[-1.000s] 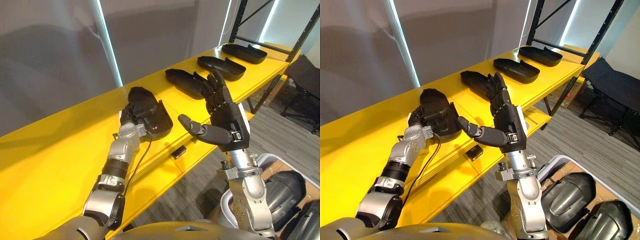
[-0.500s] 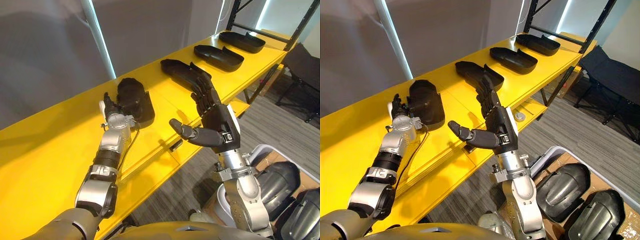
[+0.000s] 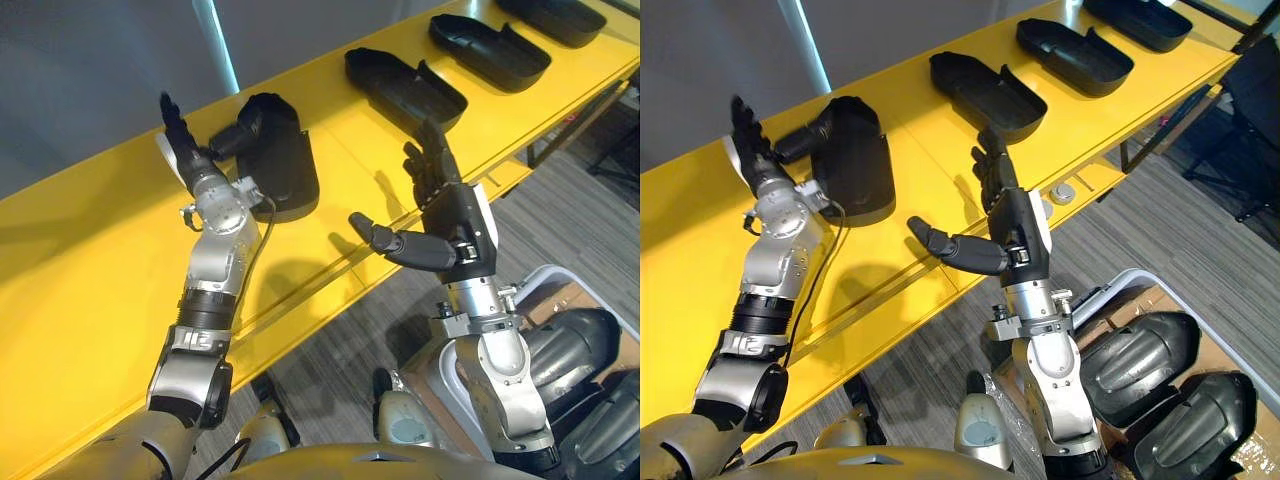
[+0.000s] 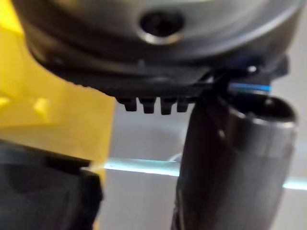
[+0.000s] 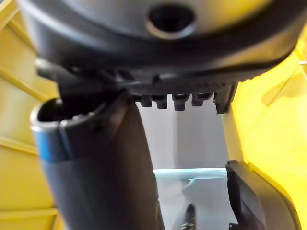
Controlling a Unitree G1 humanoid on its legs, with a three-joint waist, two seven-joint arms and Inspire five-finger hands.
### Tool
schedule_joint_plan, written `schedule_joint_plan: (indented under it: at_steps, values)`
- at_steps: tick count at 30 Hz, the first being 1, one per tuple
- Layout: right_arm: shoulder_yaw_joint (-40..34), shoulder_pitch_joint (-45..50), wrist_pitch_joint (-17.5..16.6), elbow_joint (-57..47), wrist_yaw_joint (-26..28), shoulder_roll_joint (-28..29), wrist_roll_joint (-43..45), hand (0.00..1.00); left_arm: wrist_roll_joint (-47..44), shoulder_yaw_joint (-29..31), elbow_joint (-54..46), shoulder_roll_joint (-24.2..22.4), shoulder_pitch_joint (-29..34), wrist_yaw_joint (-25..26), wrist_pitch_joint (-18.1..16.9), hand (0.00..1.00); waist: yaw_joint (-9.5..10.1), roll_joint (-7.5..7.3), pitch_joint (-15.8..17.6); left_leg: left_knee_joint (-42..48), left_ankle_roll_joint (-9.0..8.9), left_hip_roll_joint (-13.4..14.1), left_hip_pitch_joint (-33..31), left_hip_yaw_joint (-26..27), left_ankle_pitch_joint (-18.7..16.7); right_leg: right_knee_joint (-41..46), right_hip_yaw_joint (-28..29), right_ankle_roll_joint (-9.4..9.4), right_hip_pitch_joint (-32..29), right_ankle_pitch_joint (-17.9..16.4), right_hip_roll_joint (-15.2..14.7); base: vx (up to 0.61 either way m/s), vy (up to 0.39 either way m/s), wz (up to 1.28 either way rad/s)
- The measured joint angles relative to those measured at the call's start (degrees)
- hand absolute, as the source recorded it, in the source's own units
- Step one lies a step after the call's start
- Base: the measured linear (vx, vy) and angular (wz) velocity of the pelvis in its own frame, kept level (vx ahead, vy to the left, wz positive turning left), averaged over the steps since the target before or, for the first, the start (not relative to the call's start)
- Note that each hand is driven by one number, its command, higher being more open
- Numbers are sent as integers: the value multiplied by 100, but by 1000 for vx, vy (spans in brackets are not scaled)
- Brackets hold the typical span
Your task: Walk over and take three plastic housings, then place them on the shelf
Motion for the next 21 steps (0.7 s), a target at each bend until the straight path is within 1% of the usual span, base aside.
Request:
schedule_joint_plan:
  at_steps: [1, 2, 4, 7, 11, 13, 16, 18, 21]
  values:
    - [-84, -33, 1, 0, -25, -1, -26, 100, -3, -1, -521, 1, 248, -49, -151, 100, 12, 11, 13, 0, 1, -23, 2, -19, -1, 31, -12, 6, 0, -35, -25, 28, -6, 8]
    - [-117, -46, 1, -2, -35, -3, -36, 100, -3, -1, -751, 1, 378, -78, -226, 100, 19, 13, 14, 1, 2, -36, 6, -29, -2, 53, -17, 5, 0, -57, -38, 44, -6, 12]
    - [-244, -59, 2, -33, -67, -2, -167, 100, -196, -2, -1526, -2, 923, -227, -487, 100, 36, 15, 13, 13, 27, -85, 10, -108, 18, 123, -69, 22, 13, -128, -87, 58, -11, 13]
    - [-287, -67, 30, -65, -126, 1, -487, 100, -298, -56, -2016, -91, 1561, -482, -595, 100, 122, 20, 11, 17, 30, -115, 30, -174, 20, 127, -128, 29, 72, -158, -119, 44, -12, 11]
    - [-223, -82, 111, -65, -182, 2, -670, 100, -430, -83, -2197, -250, 2208, -769, -599, 100, 191, 33, 8, 15, 29, -144, 106, -314, 18, 90, -265, 34, 260, -196, -147, 18, -8, 18]
    - [-178, -81, 129, -65, -229, 5, -681, 100, -416, -71, -2199, -271, 2540, -870, -590, 100, 219, 67, -10, 2, -5, -155, 137, -428, -34, 55, -336, 28, 367, -208, -151, -11, -5, 17]
    - [-181, -37, 235, -63, -325, 18, -686, 100, -395, -69, -2263, -298, 2883, -1056, -545, 100, 294, 118, -41, -1, -7, -162, 160, -452, -36, -18, -347, 36, 426, -203, -151, -15, -2, 5]
    - [-182, 76, 247, -56, -330, 41, -686, 100, -387, -70, -2341, -349, 3191, -1256, -531, 100, 311, 142, -60, -2, -5, -170, 245, -459, -47, -89, -361, 49, 552, -193, -152, 6, -1, 4]
    - [-237, 264, 285, -52, -295, 60, -656, 100, -407, -63, -2370, -361, 3594, -1773, -389, 100, 304, 217, -159, -2, 4, -173, 279, -533, -41, -174, -452, 52, 676, -188, -147, 20, -12, 11]
